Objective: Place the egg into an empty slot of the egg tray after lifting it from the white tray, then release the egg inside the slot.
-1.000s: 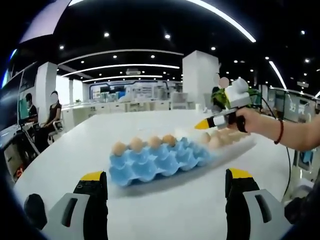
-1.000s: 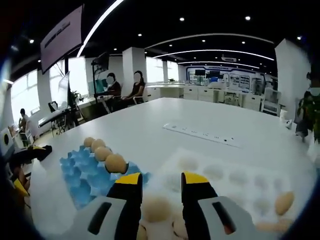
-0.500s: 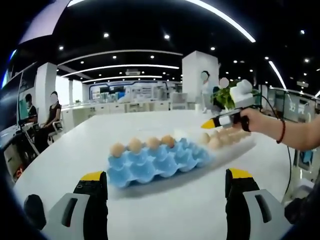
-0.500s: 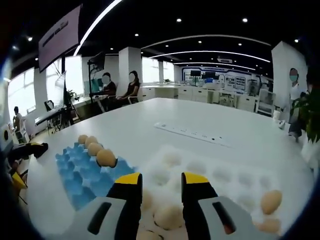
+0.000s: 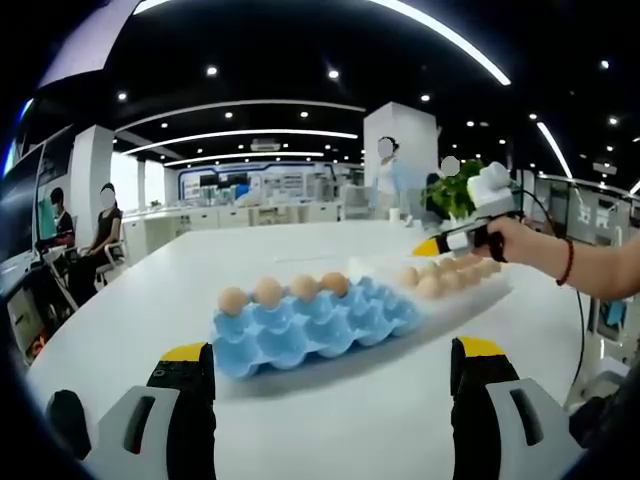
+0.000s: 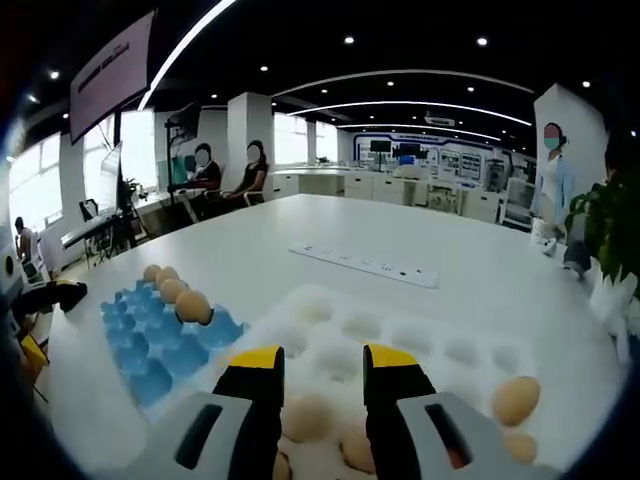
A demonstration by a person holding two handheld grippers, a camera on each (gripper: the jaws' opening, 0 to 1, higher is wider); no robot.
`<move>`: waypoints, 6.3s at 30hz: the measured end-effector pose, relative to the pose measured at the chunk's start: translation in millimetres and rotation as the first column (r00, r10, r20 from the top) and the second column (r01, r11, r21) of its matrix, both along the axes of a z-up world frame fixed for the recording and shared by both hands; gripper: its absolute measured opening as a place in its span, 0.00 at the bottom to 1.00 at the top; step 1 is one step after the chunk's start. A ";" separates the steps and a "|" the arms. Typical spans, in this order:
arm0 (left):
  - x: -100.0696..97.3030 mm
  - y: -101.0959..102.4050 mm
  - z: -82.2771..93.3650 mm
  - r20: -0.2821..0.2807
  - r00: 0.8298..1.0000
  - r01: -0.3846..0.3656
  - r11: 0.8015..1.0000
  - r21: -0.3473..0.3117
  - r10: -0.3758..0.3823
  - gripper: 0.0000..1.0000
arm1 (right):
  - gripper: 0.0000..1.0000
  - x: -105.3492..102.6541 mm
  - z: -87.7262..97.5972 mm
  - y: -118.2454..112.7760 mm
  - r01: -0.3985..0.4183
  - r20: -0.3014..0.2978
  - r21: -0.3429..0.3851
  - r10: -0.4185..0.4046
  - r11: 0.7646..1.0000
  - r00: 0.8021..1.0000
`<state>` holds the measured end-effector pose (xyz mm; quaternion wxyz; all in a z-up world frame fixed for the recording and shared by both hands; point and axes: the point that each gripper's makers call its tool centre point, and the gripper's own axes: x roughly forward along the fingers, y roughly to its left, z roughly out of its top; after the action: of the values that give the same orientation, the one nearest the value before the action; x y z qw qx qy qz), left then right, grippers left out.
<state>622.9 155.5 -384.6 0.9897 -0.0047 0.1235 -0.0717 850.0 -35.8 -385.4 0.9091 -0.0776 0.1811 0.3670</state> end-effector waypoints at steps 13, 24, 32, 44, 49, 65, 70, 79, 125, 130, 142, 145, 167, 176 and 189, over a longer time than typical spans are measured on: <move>-1.0 0.8 -1.9 -0.010 1.000 -0.008 1.000 -0.004 0.008 1.00 | 0.33 4.9 0.0 -17.7 0.023 0.008 -0.022 -0.023 0.999 1.000; -0.3 -4.3 -7.9 -0.035 0.999 0.008 1.000 0.024 -0.007 1.00 | 0.33 7.5 5.5 -39.4 0.063 0.012 -0.025 -0.062 0.998 0.998; 0.7 -7.8 -4.2 -0.027 1.000 0.012 0.999 0.032 -0.011 1.00 | 0.33 8.1 0.4 -54.1 0.081 0.002 -0.031 -0.081 0.996 0.997; 3.6 -12.5 -4.6 -0.033 0.999 0.017 0.999 0.037 -0.016 1.00 | 0.33 12.4 -2.4 -83.8 0.130 -0.001 -0.033 -0.130 0.991 0.991; 4.3 -19.3 -1.2 -0.019 0.999 0.043 0.999 -0.003 -0.043 1.00 | 0.33 17.7 -5.5 -92.5 0.133 0.014 -0.061 -0.132 0.989 0.991; 4.7 -21.6 -1.7 -0.024 0.999 0.047 0.999 -0.004 -0.048 1.00 | 0.37 29.1 -13.1 -124.9 0.207 0.018 -0.069 -0.206 0.976 0.978; 4.4 -19.0 -1.6 -0.026 0.999 0.040 0.999 -0.003 -0.040 1.00 | 0.38 29.7 -12.3 -132.7 0.230 0.020 -0.061 -0.230 0.971 0.973; 3.1 -19.7 -0.3 -0.015 0.999 0.035 0.999 -0.009 -0.035 1.00 | 0.43 41.7 -23.2 -143.9 0.274 -0.061 0.012 -0.273 0.962 0.960; 0.2 -7.6 0.3 -0.022 1.000 0.007 1.000 -0.002 -0.007 1.00 | 0.28 54.6 1.2 -130.6 0.267 0.061 -0.024 -0.265 0.963 0.962; -0.1 -9.8 0.4 -0.023 1.000 0.015 1.000 0.000 -0.015 1.00 | 0.28 52.4 10.0 -117.1 0.240 0.081 -0.022 -0.238 0.970 0.968; -1.4 -11.2 1.3 -0.025 0.999 0.021 1.000 0.003 -0.021 1.00 | 0.28 42.0 19.6 -71.8 0.153 0.078 -0.004 -0.152 0.988 0.985; -1.9 -10.2 1.2 -0.025 1.000 0.020 1.000 0.000 -0.020 1.00 | 0.28 40.2 23.0 -59.3 0.128 0.071 0.013 -0.129 0.992 0.989; -9.0 -3.2 -1.4 -0.029 1.000 0.002 1.000 -0.004 -0.002 1.00 | 0.28 -3.5 21.5 51.9 -0.075 0.060 0.036 0.073 0.997 0.996; -8.1 -1.0 -2.1 -0.029 1.000 0.003 1.000 -0.006 -0.003 1.00 | 0.28 -14.3 16.3 69.2 -0.108 0.054 0.034 0.106 0.994 0.993; -6.8 -1.2 -2.6 -0.033 0.999 0.011 1.000 -0.001 -0.011 1.00 | 0.28 -24.7 7.6 101.7 -0.168 0.047 0.031 0.166 0.985 0.985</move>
<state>616.0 154.3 -387.2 0.9872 -0.0054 0.1397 -0.0771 825.3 65.9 -377.8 0.8802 -0.0848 0.1473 0.4431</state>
